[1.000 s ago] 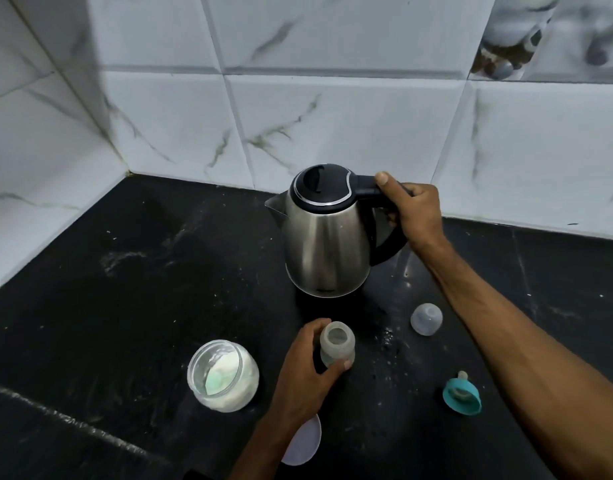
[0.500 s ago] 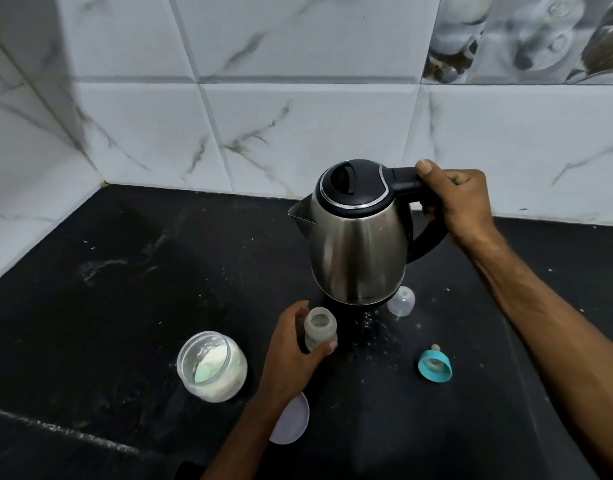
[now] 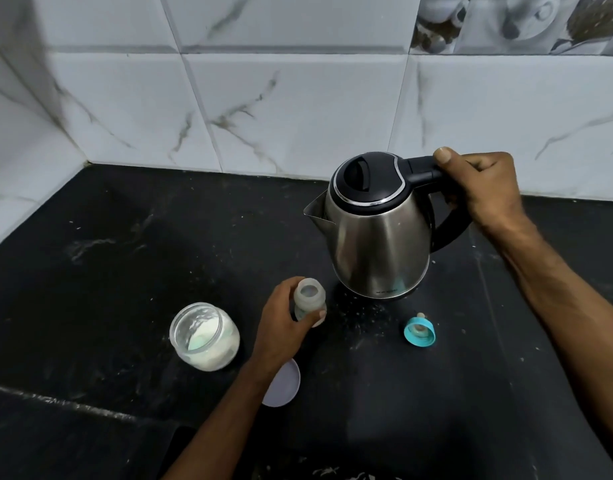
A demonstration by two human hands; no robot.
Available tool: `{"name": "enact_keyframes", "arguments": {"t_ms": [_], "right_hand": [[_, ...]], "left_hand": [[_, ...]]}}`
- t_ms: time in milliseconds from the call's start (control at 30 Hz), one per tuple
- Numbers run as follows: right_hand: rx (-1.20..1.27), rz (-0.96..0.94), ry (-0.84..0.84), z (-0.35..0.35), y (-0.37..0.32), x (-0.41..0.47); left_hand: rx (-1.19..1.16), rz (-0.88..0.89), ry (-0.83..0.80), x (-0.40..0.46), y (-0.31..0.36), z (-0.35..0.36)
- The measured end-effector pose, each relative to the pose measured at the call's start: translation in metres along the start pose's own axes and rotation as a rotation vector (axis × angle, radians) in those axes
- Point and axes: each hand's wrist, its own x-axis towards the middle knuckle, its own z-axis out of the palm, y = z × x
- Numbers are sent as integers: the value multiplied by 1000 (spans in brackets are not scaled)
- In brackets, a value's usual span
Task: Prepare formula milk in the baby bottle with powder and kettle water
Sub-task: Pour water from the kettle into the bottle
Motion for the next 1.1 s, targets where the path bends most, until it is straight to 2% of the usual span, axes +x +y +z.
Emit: {"name": "enact_keyframes", "arguments": {"t_ms": [1100], "right_hand": [[-275,-90,-193,6,-16,-18]], "left_hand": [[1,-10,31,-8,-2,-5]]}}
